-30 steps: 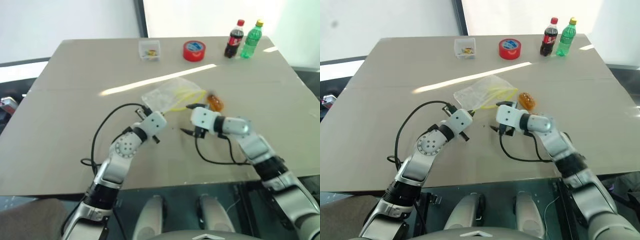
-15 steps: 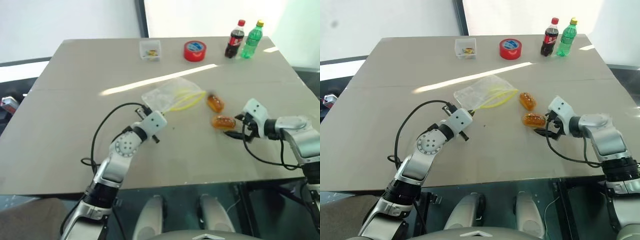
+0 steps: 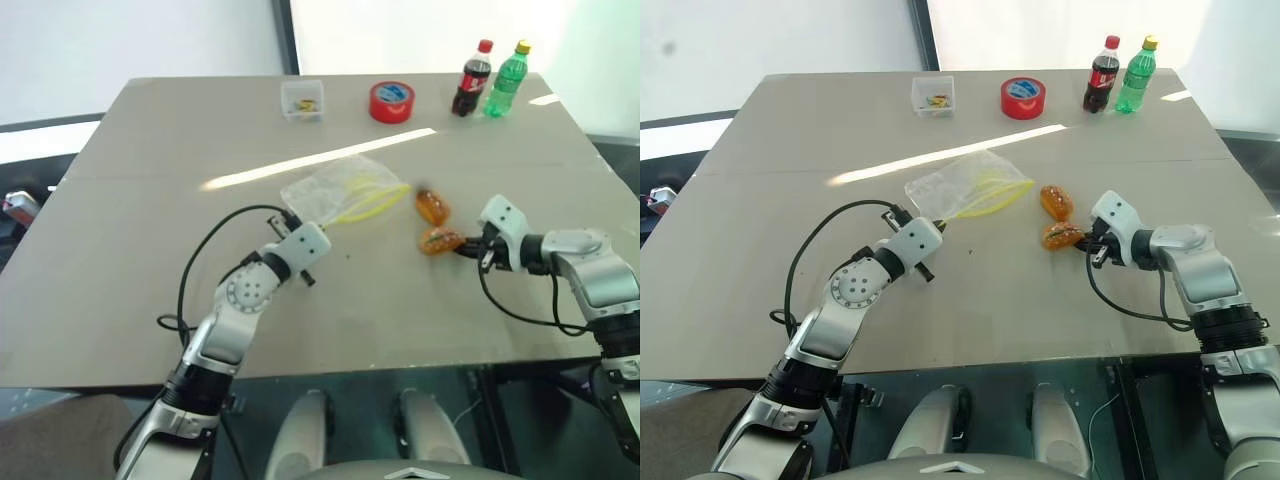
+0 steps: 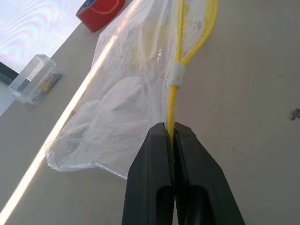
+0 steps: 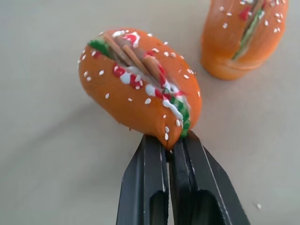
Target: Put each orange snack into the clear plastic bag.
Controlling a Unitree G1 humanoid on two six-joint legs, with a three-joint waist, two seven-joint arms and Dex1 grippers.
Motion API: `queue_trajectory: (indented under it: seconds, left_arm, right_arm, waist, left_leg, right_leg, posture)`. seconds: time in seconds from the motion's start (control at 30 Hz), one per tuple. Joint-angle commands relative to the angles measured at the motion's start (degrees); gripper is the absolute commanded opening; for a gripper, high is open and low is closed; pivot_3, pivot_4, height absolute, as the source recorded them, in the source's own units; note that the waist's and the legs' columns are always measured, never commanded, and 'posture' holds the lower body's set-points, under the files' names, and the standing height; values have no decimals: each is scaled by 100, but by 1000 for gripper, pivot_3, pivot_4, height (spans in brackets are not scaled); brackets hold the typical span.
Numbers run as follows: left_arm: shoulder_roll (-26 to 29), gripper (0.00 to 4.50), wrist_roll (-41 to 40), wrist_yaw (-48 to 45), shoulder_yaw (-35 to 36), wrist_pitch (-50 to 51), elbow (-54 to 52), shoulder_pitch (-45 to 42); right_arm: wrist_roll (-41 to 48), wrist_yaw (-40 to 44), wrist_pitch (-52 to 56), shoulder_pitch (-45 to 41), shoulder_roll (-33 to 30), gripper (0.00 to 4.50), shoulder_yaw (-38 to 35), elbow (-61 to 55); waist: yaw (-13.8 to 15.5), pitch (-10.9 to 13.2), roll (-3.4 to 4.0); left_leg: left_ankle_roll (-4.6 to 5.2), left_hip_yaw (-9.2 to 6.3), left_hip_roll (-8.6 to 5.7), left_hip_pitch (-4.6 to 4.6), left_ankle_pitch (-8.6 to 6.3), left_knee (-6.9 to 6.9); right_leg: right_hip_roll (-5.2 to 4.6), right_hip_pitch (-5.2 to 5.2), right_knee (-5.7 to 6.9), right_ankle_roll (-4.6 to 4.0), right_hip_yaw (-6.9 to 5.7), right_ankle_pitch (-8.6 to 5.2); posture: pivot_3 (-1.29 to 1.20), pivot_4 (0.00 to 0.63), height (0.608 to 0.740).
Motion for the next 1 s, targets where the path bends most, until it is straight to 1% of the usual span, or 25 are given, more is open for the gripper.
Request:
queue_trajectory:
  seconds: [0.03, 0.1, 0.27, 0.47, 0.8, 1.0]
  left_arm:
    - [7, 0, -6, -23, -5, -82, -161, -49]
    - [-21, 0, -20, -23, -24, -116, -134, -83]
    - [-136, 0, -35, -57, -129, -154, -161, -122]
    - [-152, 0, -12, -106, -186, -146, -269, -62]
    - [-241, 0, -61, -183, -315, -208, -454, 26]
    - [-293, 0, -47, -242, -424, -275, -435, 16]
  right_arm:
    - [196, -20, 260, -153, 31, 30, -134, -448]
    - [232, -243, 530, -264, 191, 30, -147, -574]
    - [290, -984, 1339, -624, 927, 30, -91, -762]
    - [187, -1618, 1530, -1005, 1448, 30, -142, -350]
    - [116, -2140, 1690, -1301, 1751, 30, -123, -6]
    - [118, -2233, 1767, -1506, 1929, 30, 25, -96]
  waist:
    - [-1, 0, 0]
    - [-11, 0, 0]
    - [-22, 0, 0]
    - [17, 0, 0]
    - [-10, 0, 1]
    - [-25, 0, 1]
  left_leg:
    - [0, -1, 0, 0, 0, 0]
    - [0, -2, 0, 0, 0, 0]
    - [0, -9, 3, 1, 0, 0]
    - [0, -10, -3, -4, 0, 1]
    - [0, -10, -2, -4, 0, -1]
    - [0, -8, -1, -4, 0, -1]
  right_leg:
    - [0, 0, 0, 0, 0, 0]
    - [0, 0, 0, 0, 0, 0]
    - [2, -2, 5, 0, 0, 0]
    - [-3, -2, 1, 0, -1, 0]
    - [-2, -3, 2, 0, -4, 0]
    - [0, -4, 3, -1, -5, 0]
  posture:
    - [0, 150, 740]
    - [0, 150, 740]
    - [0, 150, 740]
    - [0, 150, 740]
    - [0, 150, 740]
    - [0, 150, 740]
